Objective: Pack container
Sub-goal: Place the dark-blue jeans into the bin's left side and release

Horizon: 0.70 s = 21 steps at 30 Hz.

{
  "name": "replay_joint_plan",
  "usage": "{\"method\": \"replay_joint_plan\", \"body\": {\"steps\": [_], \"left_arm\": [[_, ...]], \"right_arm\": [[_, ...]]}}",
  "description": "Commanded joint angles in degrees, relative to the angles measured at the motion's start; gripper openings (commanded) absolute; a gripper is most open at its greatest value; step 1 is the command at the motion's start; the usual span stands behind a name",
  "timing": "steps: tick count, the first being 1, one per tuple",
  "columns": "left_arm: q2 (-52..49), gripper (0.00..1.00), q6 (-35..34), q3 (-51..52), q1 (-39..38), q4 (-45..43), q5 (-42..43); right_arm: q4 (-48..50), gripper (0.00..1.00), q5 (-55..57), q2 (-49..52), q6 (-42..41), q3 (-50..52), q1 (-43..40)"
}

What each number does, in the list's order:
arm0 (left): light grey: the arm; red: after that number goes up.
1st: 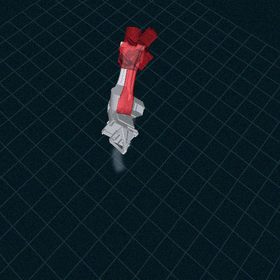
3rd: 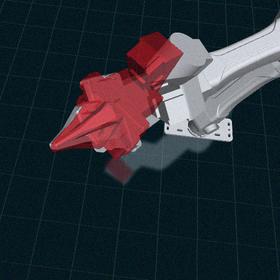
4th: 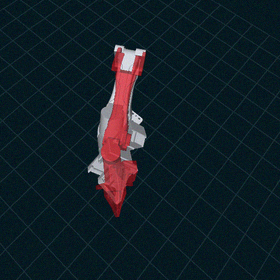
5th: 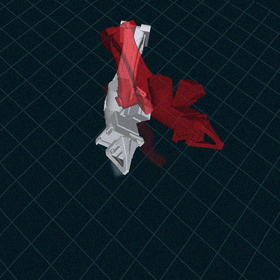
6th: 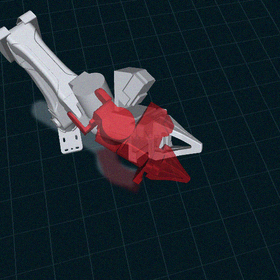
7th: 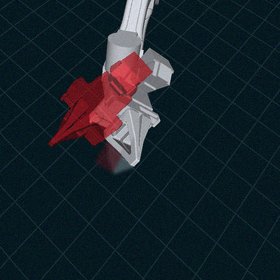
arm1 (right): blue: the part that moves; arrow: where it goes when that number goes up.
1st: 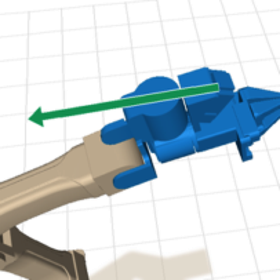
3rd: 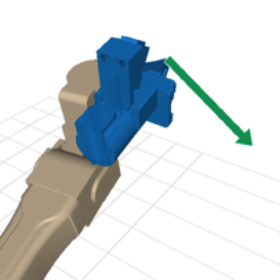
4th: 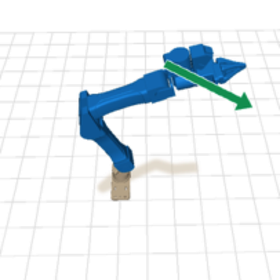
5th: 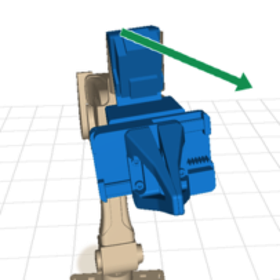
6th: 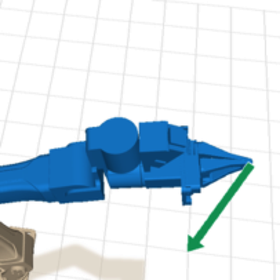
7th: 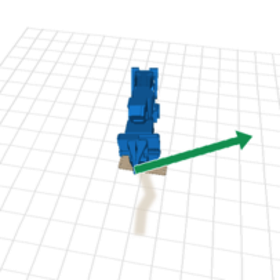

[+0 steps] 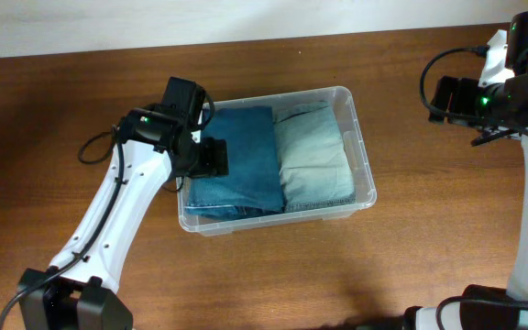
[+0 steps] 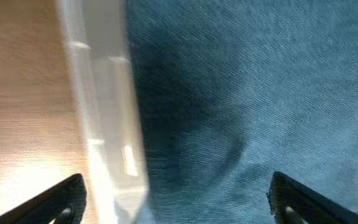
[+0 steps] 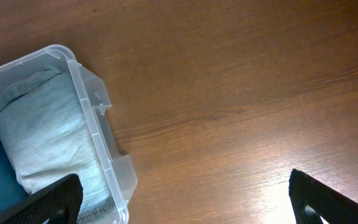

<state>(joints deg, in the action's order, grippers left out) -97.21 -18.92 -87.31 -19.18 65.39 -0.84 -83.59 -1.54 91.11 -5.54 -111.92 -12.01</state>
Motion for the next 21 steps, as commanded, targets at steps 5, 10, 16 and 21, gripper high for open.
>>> {"method": "replay_joint_plan", "body": {"steps": [5, 10, 16, 21], "left_arm": [[-0.2, 0.89, 3.3, -11.6, 0.0, -5.2, -17.0], [-1.7, 0.09, 7.1, -11.8, 0.0, -16.0, -13.7], [-10.5, 0.01, 7.0, -11.8, -0.9, -15.0, -1.1], [-21.0, 0.01, 3.8, -11.8, -2.8, -6.8, 5.3]], "right_arm": [[0.0, 0.98, -0.4, -0.7, 0.2, -0.7, 0.0], [0.0, 0.99, -0.4, -0.7, 0.2, -0.7, 0.0], [0.0, 0.99, -0.4, -0.6, 0.2, -0.5, 0.0], [0.0, 0.99, -0.4, -0.6, 0.2, -0.5, 0.0]]}}
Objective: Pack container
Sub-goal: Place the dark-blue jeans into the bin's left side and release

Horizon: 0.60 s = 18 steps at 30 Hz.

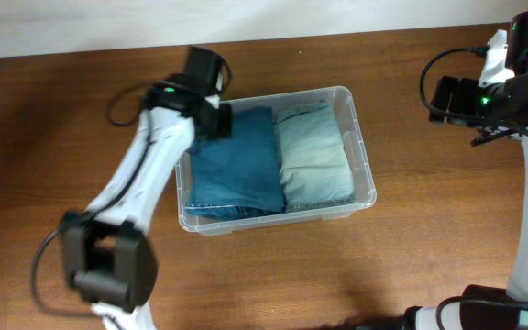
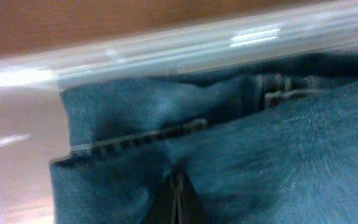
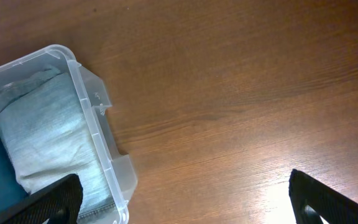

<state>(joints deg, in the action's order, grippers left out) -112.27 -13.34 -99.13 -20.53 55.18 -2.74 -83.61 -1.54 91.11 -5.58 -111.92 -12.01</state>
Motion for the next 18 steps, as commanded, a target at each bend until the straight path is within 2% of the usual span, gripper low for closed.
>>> {"method": "replay_joint_plan", "body": {"steps": [1, 6, 10, 11, 12, 13, 14, 16, 17, 18], "left_arm": [[-9.2, 0.01, -1.8, 0.1, -1.8, 5.4, 7.5], [-10.1, 0.01, -1.3, -1.6, -1.0, 7.9, 6.1], [-3.6, 0.01, -1.3, -7.4, 0.7, 11.2, -2.1], [-1.9, 0.02, -1.3, -8.5, 1.2, 11.8, -3.7], [0.6, 0.08, -1.3, -9.7, 2.0, 12.0, -5.4], [4.2, 0.27, -1.3, -10.9, 3.5, 11.7, -7.2], [6.3, 0.57, -1.3, -11.1, 4.7, 11.1, -7.6], [9.8, 0.81, -1.4, -11.1, 7.3, 10.1, -7.6], [11.0, 0.97, -1.4, -11.1, 8.6, 9.9, -7.6], [12.1, 0.99, -1.4, -11.1, 10.1, 9.6, -7.6]], "right_arm": [[0.0, 0.99, -0.4, -0.6, 0.3, -0.5, 0.0], [-0.2, 0.98, -1.2, -0.6, 0.3, -0.5, 0.0], [0.2, 0.99, -1.9, -0.7, 0.9, -0.5, 0.5], [0.5, 0.99, -1.9, -0.7, 0.9, -0.5, 0.9], [1.0, 0.99, -2.2, -0.7, 1.6, -0.5, 1.9], [1.9, 0.99, -3.2, -0.7, 3.1, -0.5, 3.6], [2.6, 0.98, -3.4, -0.7, 4.0, -0.5, 5.2], [4.2, 0.99, -3.2, -0.6, 5.6, -0.5, 7.9], [5.5, 0.99, -3.0, -0.3, 5.8, -0.5, 9.4], [6.5, 0.98, -3.0, 0.0, 5.8, -0.5, 10.3]]}}
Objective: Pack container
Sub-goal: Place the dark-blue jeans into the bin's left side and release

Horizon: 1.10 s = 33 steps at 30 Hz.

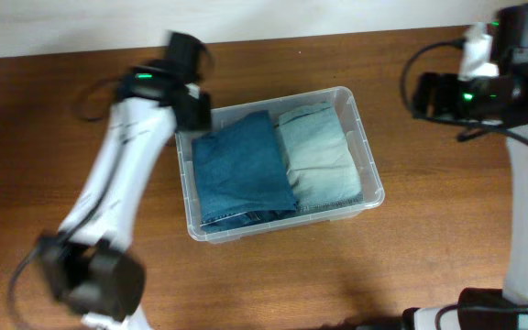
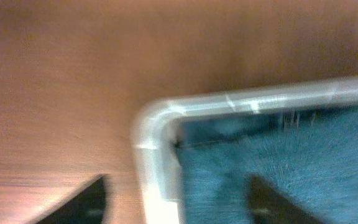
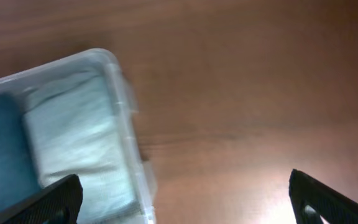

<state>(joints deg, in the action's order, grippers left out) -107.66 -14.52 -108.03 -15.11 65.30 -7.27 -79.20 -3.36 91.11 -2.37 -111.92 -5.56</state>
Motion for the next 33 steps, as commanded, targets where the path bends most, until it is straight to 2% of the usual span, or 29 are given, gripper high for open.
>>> {"method": "replay_joint_plan", "body": {"steps": [1, 8, 11, 16, 19, 22, 26, 29, 31, 33], "left_arm": [[8.1, 0.99, -0.5, -2.2, 6.1, -0.6, -3.1], [7.8, 0.99, -0.6, -1.9, 14.5, -0.5, -3.1], [8.1, 0.99, -0.1, -2.0, 16.9, 0.2, -3.1], [11.5, 0.99, 0.1, -1.5, 18.4, 4.7, -2.8], [17.9, 0.99, 0.9, 2.2, 17.7, 3.5, -2.8], [28.3, 0.99, 2.5, 11.5, 16.6, -1.7, -2.9], [43.8, 0.99, 2.1, 29.1, 15.5, -10.9, -2.8], [56.4, 0.99, -2.6, 44.0, 15.5, -17.0, -2.9], [63.7, 0.99, -2.6, 52.3, 15.5, -21.7, -3.1], [67.3, 0.99, -2.6, 55.8, 15.5, -22.2, -3.1]], "right_arm": [[3.6, 0.98, -1.2, 0.7, 2.6, -0.5, 5.0], [11.5, 0.98, -0.9, 6.3, 2.6, -0.5, 7.8], [10.8, 0.98, -1.1, 6.4, 5.0, -0.5, 7.8], [7.0, 0.99, 0.3, 4.0, 4.8, -0.3, 7.8], [8.3, 0.99, 1.7, -0.7, 3.6, 3.8, 7.8], [14.4, 0.99, 1.9, -9.2, 2.7, 13.7, 7.8], [25.2, 0.99, 2.0, -24.6, 2.8, 32.8, 7.8], [33.2, 0.99, 4.4, -39.4, 2.8, 49.6, 7.8], [35.0, 0.99, 5.7, -45.5, 2.8, 55.7, 7.8], [35.1, 0.99, 5.6, -50.3, 2.8, 59.8, 7.8]]}}
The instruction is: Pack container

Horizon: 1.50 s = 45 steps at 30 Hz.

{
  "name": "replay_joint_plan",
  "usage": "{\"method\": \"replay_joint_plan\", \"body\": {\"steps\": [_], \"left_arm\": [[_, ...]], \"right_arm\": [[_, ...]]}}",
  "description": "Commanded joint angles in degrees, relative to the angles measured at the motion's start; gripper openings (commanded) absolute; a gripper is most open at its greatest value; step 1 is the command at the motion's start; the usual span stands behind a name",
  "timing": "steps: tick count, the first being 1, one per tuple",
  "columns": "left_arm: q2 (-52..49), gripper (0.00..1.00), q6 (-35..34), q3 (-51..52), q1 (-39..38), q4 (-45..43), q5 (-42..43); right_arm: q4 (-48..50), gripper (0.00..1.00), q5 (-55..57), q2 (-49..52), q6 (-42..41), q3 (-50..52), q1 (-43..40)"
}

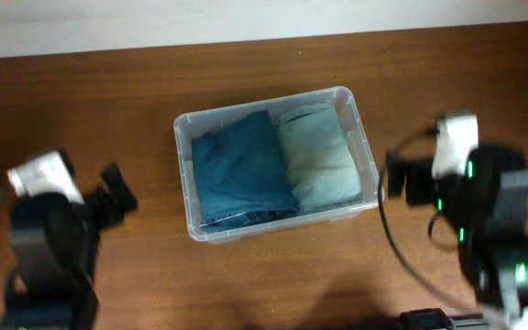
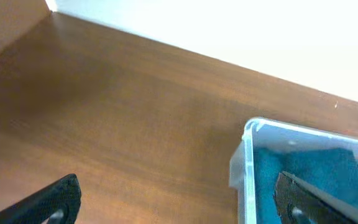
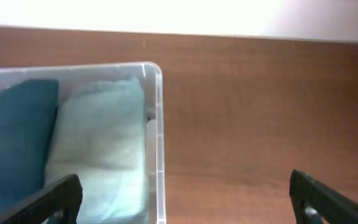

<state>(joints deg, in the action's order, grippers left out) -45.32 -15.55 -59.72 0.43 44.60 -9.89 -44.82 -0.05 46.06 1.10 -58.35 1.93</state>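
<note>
A clear plastic container [image 1: 183, 165] stands mid-table, holding folded dark blue jeans [image 1: 242, 176] on its left and pale blue jeans [image 1: 317, 165] on its right. My left gripper [image 1: 113, 197] is open at the table's left, well away from the box, with nothing between its fingers. My right gripper [image 1: 401, 179] is open just right of the box. In the left wrist view the container's corner [image 2: 248, 134] and dark jeans [image 2: 303, 177] show. The right wrist view looks at the box rim [image 3: 159, 124], the pale jeans [image 3: 101, 146] and the dark jeans [image 3: 14, 137].
Brown wooden table [image 1: 273, 284] all round the box; a white wall [image 1: 154, 18] runs along the back edge. Both arm bases sit at the near corners.
My left gripper has moved from the box's back left corner to the table's left side. The right arm has come down from the far right to beside the box. The box has not moved.
My left gripper was open over the dark jeans inside the box, then shut and low on them near the back wall, then open at the box's back left corner with the box slightly turned. Now both arms are drawn back, both pairs of jeans in the box.
</note>
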Motion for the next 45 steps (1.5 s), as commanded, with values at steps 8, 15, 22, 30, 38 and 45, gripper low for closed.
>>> {"method": "replay_joint_plan", "body": {"steps": [8, 15, 22, 30, 38, 45], "left_arm": [[13.2, 0.99, -1.6, 13.9, -0.1, 16.7, -0.5], [13.0, 0.99, -1.7, 14.0, -0.1, 23.4, -0.5], [13.0, 1.0, -1.7, 14.0, -0.1, 23.4, -0.5], [13.0, 0.99, -1.7, 14.0, -0.1, 23.4, -0.5], [13.0, 0.99, -1.7, 14.0, -0.1, 23.4, -0.5], [13.0, 0.99, -1.7, 14.0, -0.1, 23.4, -0.5]], "right_arm": [[0.4, 0.99, 2.3, -15.8, -0.7, 16.5, 0.3], [-1.2, 0.98, 2.3, -14.2, -0.7, 17.2, 0.3], [-4.5, 0.99, 1.7, -14.7, 0.2, 17.5, 0.2], [15.4, 0.99, -0.2, -42.5, 1.3, 37.9, -0.8], [44.8, 0.98, 0.3, -45.5, 1.9, 57.8, -0.8], [40.1, 0.98, 0.5, -45.3, 1.9, 58.0, -0.8]]}}
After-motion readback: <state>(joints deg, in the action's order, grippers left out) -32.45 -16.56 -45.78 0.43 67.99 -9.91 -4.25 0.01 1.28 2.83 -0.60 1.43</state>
